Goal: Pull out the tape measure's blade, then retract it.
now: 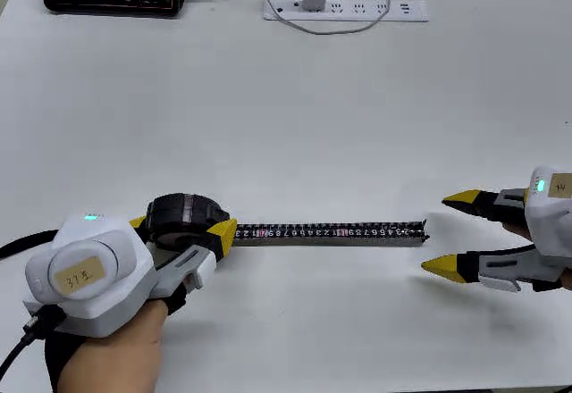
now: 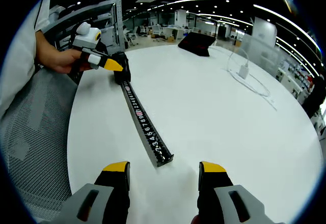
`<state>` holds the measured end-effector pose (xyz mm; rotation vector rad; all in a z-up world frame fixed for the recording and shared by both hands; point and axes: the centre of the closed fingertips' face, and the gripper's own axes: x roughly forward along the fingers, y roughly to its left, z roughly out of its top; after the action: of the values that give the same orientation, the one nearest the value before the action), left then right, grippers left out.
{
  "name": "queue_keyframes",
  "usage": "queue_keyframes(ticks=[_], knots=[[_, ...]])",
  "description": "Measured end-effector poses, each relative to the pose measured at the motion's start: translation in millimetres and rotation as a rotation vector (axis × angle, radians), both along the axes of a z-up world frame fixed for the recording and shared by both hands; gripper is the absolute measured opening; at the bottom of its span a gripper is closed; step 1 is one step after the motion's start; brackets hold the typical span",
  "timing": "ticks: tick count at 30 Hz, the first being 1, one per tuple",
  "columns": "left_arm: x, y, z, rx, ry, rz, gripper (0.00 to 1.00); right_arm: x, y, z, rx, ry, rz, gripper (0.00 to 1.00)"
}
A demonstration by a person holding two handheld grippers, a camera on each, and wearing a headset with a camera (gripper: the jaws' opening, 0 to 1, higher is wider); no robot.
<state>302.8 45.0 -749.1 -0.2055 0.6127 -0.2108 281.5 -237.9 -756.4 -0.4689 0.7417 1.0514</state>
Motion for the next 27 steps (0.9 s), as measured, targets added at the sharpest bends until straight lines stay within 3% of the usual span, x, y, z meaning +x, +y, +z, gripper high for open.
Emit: queue_keyframes(ticks=[11, 18, 24, 27], knots=[[0.4, -0.4, -1.0, -0.007, 0.004, 0.003, 0.6, 3.3, 1.5, -1.2, -0.015, 0.001, 0.038, 0.46], [0.9, 0.2, -1.9, -0.005, 0.005, 0.004, 0.6, 6.4, 3.9, -5.5, -0.061, 0.008, 0.112, 0.37], [1.7, 0.8, -3.4, -0.003, 0.01, 0.004, 0.6, 2.6, 8.6, -11.6, -0.092, 0.06, 0.184, 0.34], [1.6, 1.0, -3.6, -0.002, 0.012, 0.004, 0.6, 2.5, 9.1, -14.7, -0.126, 0.06, 0.231, 0.31]])
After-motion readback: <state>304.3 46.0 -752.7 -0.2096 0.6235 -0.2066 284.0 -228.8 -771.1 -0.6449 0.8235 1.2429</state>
